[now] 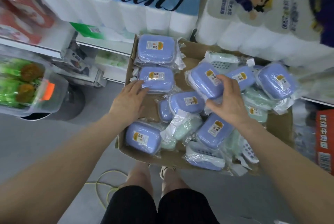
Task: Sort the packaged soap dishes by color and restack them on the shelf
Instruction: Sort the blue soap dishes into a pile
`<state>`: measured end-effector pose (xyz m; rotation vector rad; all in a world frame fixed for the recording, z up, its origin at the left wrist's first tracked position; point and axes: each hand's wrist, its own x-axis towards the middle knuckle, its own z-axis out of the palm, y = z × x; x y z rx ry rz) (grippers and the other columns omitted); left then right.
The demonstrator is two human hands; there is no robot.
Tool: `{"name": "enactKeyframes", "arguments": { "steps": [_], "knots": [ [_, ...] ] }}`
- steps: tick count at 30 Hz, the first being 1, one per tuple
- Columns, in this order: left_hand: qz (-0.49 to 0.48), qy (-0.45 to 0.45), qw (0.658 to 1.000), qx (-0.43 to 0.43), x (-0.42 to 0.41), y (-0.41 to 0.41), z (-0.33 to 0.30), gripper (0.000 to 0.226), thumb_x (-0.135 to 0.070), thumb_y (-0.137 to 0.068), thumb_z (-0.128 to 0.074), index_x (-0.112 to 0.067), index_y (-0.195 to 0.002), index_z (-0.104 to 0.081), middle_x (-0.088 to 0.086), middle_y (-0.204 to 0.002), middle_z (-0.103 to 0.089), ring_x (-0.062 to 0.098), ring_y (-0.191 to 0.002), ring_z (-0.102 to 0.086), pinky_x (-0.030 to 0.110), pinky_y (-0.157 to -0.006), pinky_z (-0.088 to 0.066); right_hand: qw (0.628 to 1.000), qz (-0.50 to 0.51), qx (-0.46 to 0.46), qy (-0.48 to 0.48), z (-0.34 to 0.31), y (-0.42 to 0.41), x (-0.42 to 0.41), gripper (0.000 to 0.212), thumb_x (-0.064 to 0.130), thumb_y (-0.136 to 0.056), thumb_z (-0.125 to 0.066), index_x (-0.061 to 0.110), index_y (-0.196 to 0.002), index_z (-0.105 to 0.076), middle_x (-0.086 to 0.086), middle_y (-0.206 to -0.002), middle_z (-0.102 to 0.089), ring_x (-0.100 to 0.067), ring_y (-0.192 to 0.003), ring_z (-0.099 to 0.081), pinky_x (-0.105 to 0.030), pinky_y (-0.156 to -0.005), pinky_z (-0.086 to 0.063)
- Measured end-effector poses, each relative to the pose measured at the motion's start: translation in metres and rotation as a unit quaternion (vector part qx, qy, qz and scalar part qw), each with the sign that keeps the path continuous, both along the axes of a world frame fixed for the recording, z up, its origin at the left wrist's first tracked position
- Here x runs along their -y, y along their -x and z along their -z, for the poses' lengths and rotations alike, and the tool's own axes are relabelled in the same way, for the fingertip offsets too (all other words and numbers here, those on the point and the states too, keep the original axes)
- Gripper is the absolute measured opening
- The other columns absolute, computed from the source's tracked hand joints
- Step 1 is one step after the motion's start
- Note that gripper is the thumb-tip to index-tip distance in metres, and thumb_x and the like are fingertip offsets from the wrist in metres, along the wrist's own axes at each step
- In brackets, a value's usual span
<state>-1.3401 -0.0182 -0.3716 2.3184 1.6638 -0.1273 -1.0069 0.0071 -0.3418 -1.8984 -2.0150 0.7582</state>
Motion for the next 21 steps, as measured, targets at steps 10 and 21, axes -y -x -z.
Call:
{"name": "enactKeyframes", "arguments": {
  "steps": [10,21],
  "knots": [
    [-0.137,0.016,0.99,-0.001,0.041,0.004,-0.014,0.076,-0.026,-0.08,-0.069,-0.013,-0.146,-0.035,0.011,-0.151,-0.031,0.032,-0.139,-0.029,0.045,-0.107,-0.038,0.937,-0.329,0.101,-0.058,-0.002,0.084,-0.059,0.076,0.03,-0.079,-0.063,0.036,-0.147,-0.03,-0.015,-0.147,-0.028,-0.037,-0.131,-0.036,-0.055,-0.095,-0.047],
    [-0.171,-0.022,0.985,0.004,0.07,-0.001,-0.003,0.056,-0.026,-0.082,-0.066,-0.008,-0.133,-0.052,0.016,-0.14,-0.045,0.038,-0.132,-0.039,0.051,-0.1,-0.046,0.969,-0.244,0.038,-0.001,0.015,0.051,-0.049,0.077,0.007,-0.078,-0.06,0.014,-0.149,-0.031,-0.015,-0.148,-0.034,-0.037,-0.13,-0.041,-0.045,-0.103,-0.042]
  ]
}}
